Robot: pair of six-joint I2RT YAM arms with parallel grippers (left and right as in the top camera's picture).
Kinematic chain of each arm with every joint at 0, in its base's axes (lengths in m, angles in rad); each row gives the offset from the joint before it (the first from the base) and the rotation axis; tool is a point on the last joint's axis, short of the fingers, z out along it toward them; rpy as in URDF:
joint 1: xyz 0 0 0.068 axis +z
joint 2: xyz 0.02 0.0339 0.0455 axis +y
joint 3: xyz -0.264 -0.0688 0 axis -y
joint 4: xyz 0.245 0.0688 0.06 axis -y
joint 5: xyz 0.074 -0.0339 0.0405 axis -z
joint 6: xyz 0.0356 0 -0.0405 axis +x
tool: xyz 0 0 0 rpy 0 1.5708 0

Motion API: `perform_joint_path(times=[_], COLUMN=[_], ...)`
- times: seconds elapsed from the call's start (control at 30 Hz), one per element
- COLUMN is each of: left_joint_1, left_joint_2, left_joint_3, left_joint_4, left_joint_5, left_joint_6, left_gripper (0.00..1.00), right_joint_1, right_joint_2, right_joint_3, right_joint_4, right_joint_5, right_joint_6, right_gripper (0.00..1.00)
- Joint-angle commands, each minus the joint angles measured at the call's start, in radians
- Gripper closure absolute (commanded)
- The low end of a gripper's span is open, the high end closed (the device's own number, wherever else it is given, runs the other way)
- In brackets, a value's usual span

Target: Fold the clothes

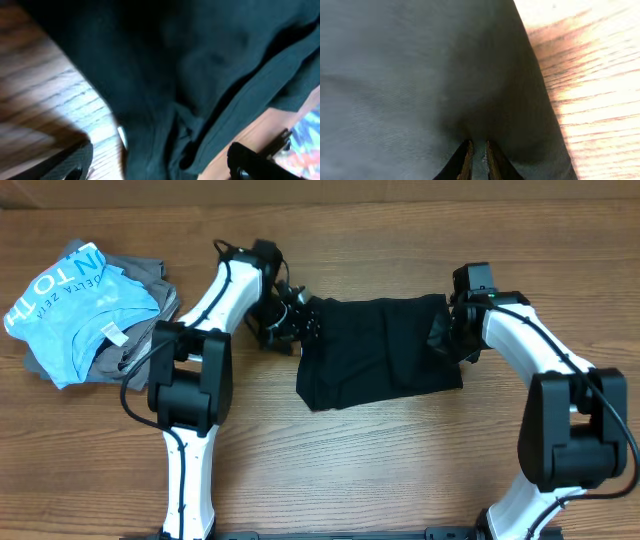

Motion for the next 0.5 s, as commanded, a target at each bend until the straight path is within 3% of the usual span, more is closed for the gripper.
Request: perform_joint_path(times=[0.0, 0.1, 0.33, 0.47], left_joint_1=[-0.012, -0.016, -0.054, -0.101], left_joint_2=[-0.01, -0.01, -0.01, -0.01], left_joint_3=[-0.105, -0.167, -0.272, -0.286], left_joint_4=[0.098, 0.17, 0.284, 0.315], left_joint_5=[-0.008, 0.018, 0.095, 0.091], left_joint_6=[-0.096, -0.117, -0.12, -0.12], left_gripper=[0.1, 0.1, 0.21, 0.33], right_joint_1=[-0.002, -0.002, -0.002, -0.002], right_joint_2=[0.013, 0.014, 0.014, 0.014], right_joint_3=[0.012, 0.012, 0.012, 0.012], right_joint_4=[0.001, 0.002, 0.002, -0.002], right_joint_5=[0.007, 0.007, 0.007, 0.007], right_joint_6=[0.007, 0.008, 0.008, 0.008], right_gripper=[0.87, 0.87, 0.87, 0.87])
